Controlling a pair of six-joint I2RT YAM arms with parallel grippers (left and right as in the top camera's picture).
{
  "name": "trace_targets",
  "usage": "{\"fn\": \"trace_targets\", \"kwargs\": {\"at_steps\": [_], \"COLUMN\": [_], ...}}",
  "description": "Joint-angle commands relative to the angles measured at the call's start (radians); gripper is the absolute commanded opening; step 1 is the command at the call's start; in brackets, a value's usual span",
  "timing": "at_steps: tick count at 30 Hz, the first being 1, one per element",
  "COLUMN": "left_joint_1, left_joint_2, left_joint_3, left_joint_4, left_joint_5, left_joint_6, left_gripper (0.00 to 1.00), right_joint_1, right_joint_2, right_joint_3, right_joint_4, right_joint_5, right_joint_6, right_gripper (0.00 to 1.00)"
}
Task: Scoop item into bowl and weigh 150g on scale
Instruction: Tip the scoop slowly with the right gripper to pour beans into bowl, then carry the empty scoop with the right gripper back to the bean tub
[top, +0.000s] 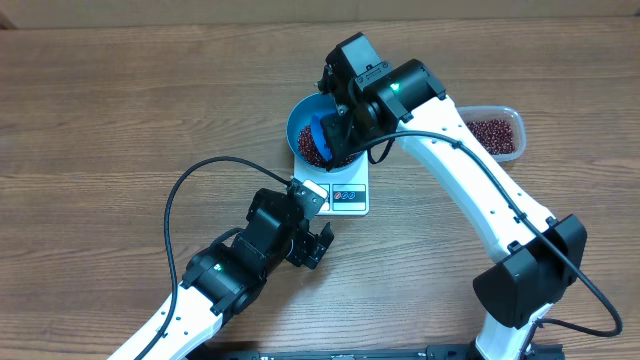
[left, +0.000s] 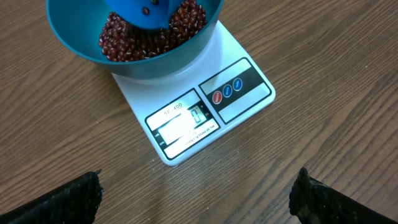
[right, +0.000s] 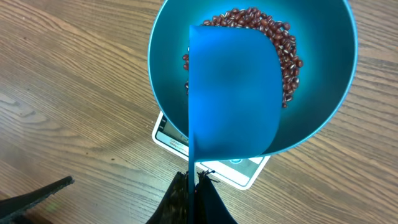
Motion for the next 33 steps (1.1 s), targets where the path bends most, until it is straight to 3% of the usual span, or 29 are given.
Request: {"fn": "trace_targets", "kwargs": {"at_steps": [1,8,12,19,33], "left_joint_1": [-0.002,-0.002,-0.002,-0.002,-0.002], "left_joint_2": [-0.010,-0.010,-0.010,-0.010,-0.010], "left_joint_3": [-0.007,-0.007,-0.007,-0.007,-0.007], "left_joint_4": [0.000,0.000,0.000,0.000,0.000], "left_joint_5": [-0.014,-0.014,-0.014,-0.014,-0.013], "left_joint_6": [-0.020,-0.020,-0.020,-0.020,-0.020], "left_gripper": [1.00,1.00,0.99,1.00,1.00], "right_joint_1": [-0.043,-0.181,-0.294,-0.504,-0.853], "right_joint_2": [-0.041,-0.059,-0.059,-0.059,-0.059], "right_joint_3": [0.058,0.160,0.224,0.231,0.228], "right_joint_4": [0.001,-0.023,-0.044,-0.089,-0.188], "right_joint_5": [-0.006,-0.016,-0.123,-0.269,-0.267], "right_joint_6": [0.006,0.074,0.075,0.063,0.049], "right_gripper": [0.04,0.04,0.04,0.04,0.04]}}
